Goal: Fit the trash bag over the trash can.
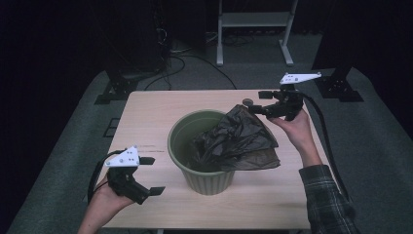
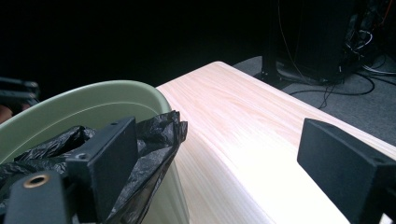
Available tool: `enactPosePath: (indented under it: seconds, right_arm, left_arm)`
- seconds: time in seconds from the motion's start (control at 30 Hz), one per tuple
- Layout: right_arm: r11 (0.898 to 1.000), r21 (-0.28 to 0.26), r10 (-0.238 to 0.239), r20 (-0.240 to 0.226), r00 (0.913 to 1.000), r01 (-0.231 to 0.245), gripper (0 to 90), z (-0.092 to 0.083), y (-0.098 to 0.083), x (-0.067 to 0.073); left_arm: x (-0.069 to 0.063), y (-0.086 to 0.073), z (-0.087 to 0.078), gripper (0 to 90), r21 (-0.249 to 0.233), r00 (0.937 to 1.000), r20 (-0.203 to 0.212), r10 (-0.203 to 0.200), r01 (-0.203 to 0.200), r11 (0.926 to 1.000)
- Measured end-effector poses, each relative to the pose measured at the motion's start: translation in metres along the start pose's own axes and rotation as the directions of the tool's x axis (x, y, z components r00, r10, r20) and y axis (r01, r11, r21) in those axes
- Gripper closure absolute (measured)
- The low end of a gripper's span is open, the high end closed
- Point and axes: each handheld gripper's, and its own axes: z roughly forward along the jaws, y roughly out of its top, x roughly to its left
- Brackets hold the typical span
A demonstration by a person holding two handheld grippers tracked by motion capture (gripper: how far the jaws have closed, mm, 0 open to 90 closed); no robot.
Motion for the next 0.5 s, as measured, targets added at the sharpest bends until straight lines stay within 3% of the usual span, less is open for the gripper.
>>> enactPosePath:
  seconds: [0.17,0.23,0.5]
  right_arm:
    - [1.000,-0.006,0.001,0.002,1.0000,-0.001,10.8,-0.002,0.001,0.000]
    - [1.000,-0.009,0.000,0.003,1.0000,0.000,10.8,-0.004,0.001,0.000]
    - [1.000,-0.008,0.001,0.007,1.0000,0.000,10.8,-0.006,0.002,-0.001]
  left_arm:
    - [-0.002,0.026,-0.010,0.0,-0.032,0.9982,0.048,0.035,-0.034,0.9989]
    - [-0.002,0.036,-0.013,4.1,-0.057,0.9964,0.072,0.045,-0.041,0.9975]
    - [-0.004,0.073,-0.012,15.7,-0.109,0.9885,0.106,0.108,-0.096,0.9894]
